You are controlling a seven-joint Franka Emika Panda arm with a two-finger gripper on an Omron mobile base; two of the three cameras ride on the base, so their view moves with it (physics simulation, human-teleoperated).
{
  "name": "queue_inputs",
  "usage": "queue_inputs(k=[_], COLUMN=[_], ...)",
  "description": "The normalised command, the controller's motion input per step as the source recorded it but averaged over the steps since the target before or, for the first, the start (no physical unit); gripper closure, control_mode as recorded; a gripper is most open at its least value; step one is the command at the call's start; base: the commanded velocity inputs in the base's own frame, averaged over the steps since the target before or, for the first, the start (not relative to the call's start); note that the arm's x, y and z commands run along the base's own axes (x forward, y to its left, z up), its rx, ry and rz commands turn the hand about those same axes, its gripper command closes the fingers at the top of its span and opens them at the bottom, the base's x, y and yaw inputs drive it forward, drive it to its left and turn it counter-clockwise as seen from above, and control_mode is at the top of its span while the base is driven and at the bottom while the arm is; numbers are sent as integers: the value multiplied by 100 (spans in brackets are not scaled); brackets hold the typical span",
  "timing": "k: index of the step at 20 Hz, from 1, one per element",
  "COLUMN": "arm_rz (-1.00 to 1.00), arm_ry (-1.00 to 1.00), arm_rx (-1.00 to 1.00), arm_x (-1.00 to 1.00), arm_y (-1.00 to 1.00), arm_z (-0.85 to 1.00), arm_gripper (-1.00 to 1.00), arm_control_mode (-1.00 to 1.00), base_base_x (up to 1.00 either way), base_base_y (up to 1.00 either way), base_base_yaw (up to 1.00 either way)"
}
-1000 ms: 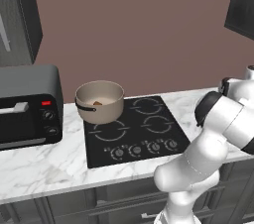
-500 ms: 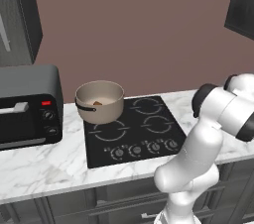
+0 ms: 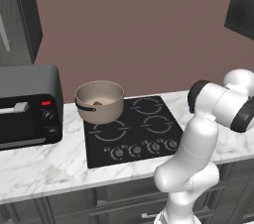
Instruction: Put the tomato and potato in the pot. Retrieve the spatula and lightly stir the vegetables in the pot.
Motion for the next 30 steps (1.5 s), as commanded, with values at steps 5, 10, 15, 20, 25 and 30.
queue_inputs(k=[5,10,15,20,25,30], arm_rz=[0,0,0,0,0,0], arm_ry=[0,0,0,0,0,0], arm_rx=[-5,-2,0,2,1,0], arm_x=[26,4,11,13,14,18], arm_y=[0,-17,-11,0,0,-4], arm_z=[-27,-29,-18,-10,-21,-19], arm_gripper=[-100,-100,-100,-100,-100,-100], arm_control_mode=[-100,-100,-100,-100,-100,-100], base_base_x=[0,0,0,0,0,0], base_base_y=[0,0,0,0,0,0], base_base_yaw=[0,0,0,0,0,0])
